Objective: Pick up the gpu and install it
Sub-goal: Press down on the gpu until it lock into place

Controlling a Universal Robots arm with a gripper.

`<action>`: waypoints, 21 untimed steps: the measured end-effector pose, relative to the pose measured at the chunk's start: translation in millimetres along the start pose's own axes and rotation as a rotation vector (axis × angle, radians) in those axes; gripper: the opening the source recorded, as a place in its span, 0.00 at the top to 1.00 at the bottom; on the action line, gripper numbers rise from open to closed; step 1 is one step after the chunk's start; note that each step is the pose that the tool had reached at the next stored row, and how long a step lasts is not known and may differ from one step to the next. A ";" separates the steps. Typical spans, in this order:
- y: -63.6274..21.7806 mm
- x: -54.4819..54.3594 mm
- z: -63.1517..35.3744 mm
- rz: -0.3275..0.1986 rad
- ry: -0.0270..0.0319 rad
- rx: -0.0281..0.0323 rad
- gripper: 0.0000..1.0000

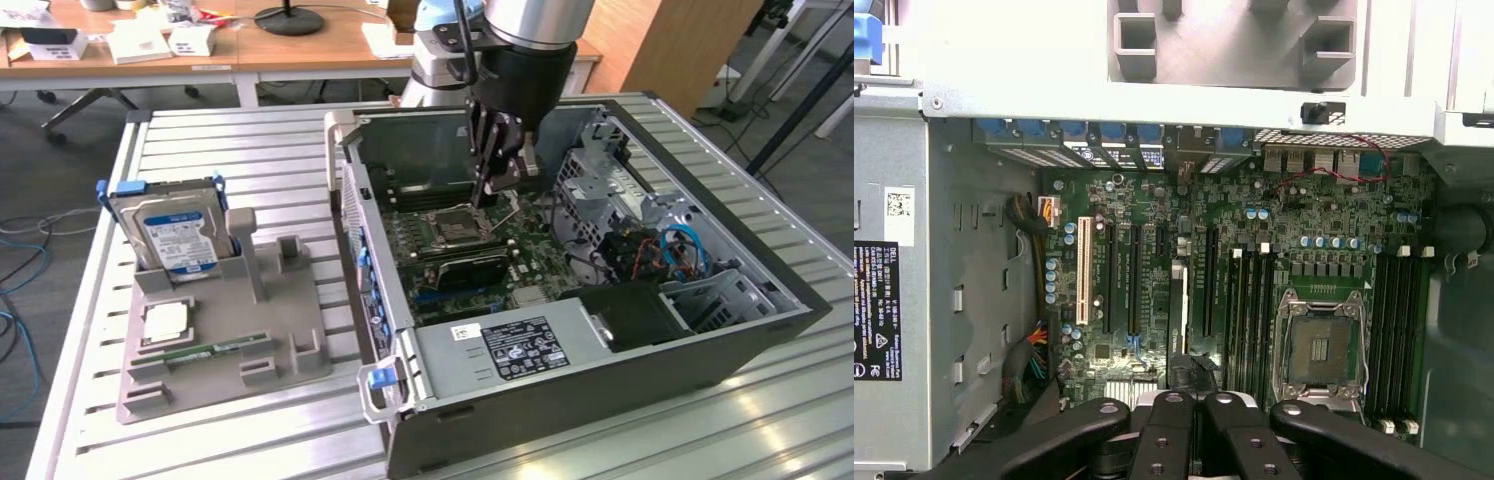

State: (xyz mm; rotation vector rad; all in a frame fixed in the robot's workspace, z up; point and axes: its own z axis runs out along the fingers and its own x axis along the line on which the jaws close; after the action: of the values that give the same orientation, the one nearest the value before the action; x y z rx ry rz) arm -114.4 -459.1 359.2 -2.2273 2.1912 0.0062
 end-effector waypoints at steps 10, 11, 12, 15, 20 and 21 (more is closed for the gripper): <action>0.1 0.2 16.0 0.000 0.0000 0.0000 0.90; 0.1 0.3 17.7 0.000 0.0000 0.0000 0.90; 0.2 0.3 19.5 0.000 0.0000 0.0000 0.90; 0.2 0.4 24.9 0.000 0.0001 0.0000 0.90; 0.3 0.5 33.3 0.000 0.0000 0.0000 0.90; 0.3 0.5 35.0 0.000 0.0000 0.0000 0.90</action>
State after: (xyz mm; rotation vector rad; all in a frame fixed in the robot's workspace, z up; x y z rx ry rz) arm -114.4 -459.1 324.2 -2.2274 2.1912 0.0061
